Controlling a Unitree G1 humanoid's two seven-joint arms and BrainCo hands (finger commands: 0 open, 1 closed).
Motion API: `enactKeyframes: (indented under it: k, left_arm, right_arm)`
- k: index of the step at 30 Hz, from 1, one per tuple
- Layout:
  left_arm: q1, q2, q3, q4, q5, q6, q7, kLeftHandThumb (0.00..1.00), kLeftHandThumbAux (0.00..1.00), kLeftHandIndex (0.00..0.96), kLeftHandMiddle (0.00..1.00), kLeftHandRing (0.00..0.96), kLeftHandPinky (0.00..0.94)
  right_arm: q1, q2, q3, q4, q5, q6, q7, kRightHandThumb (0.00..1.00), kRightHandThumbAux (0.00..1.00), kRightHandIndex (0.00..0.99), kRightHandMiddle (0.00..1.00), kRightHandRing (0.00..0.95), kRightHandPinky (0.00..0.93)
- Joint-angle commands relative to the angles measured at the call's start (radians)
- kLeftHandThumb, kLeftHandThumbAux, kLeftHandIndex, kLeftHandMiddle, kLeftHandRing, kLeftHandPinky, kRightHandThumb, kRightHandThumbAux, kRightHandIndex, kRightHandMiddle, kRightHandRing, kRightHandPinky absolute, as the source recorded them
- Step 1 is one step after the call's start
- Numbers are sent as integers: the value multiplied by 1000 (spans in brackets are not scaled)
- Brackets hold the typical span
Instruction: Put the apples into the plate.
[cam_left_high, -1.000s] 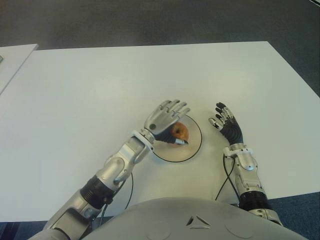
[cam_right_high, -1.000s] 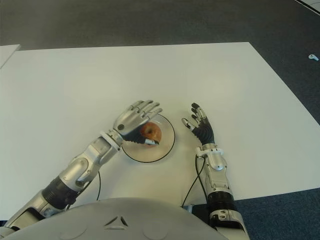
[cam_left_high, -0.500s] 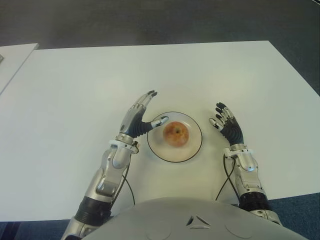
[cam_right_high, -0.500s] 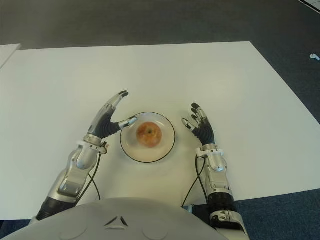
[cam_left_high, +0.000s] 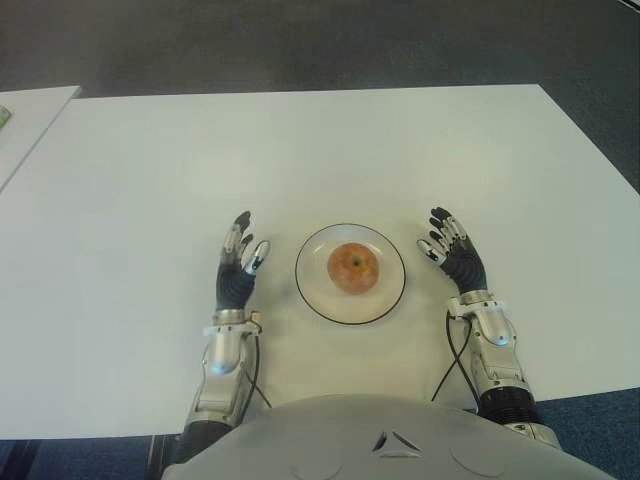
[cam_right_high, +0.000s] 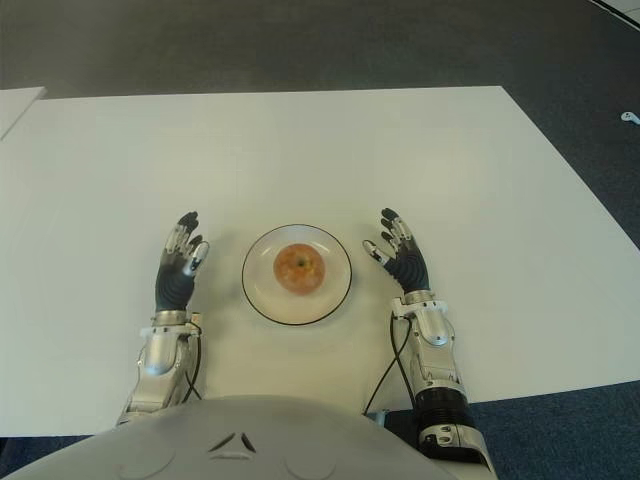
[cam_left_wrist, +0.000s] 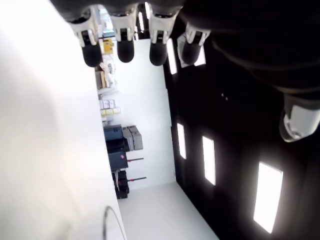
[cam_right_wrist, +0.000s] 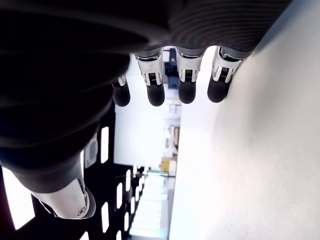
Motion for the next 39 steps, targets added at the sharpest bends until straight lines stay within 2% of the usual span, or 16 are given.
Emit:
enactKeyframes:
  k: [1, 7, 15, 19, 23, 29, 33, 39]
  left_arm:
    - [-4, -27, -4, 61, -19, -58, -25, 55, 391, 168, 107, 86, 156]
    - [-5, -66, -13, 129, -8, -79, -14, 55, 395, 197, 133, 116, 182]
    - [12, -91, -2, 180, -43, -68, -44, 51, 420, 201, 150, 133, 187]
    - [20, -106, -3, 176, -74, -51, -65, 61, 437, 202, 151, 135, 171]
    - [49, -156, -10, 152, -118, -43, -75, 86, 450, 223, 156, 133, 165]
    - [75, -180, -25, 122, -115, -32, -66, 141, 489, 256, 174, 151, 205]
    - [114, -179, -60, 39, -87, 50, -51, 177, 521, 250, 172, 150, 191]
    - [135, -155, -89, -36, -68, 156, -39, 201, 549, 190, 141, 119, 134]
  right_arm:
    - [83, 32, 14, 66, 7, 75, 14, 144, 712, 14, 1, 0, 0]
    - [91, 30, 19, 39, 15, 76, 27, 138, 716, 14, 1, 0, 0]
    - [102, 35, 24, -3, 22, 81, 41, 130, 713, 16, 2, 0, 0]
    - [105, 35, 27, -16, 21, 82, 45, 122, 712, 18, 2, 0, 0]
    - [103, 35, 28, -22, 32, 84, 65, 120, 710, 19, 3, 0, 0]
    - [100, 38, 30, -25, 32, 81, 79, 115, 698, 19, 1, 0, 0]
    - [108, 37, 42, -53, 14, 81, 78, 105, 699, 13, 0, 0, 0]
    - [112, 44, 52, -71, 3, 81, 69, 101, 709, 3, 0, 0, 0]
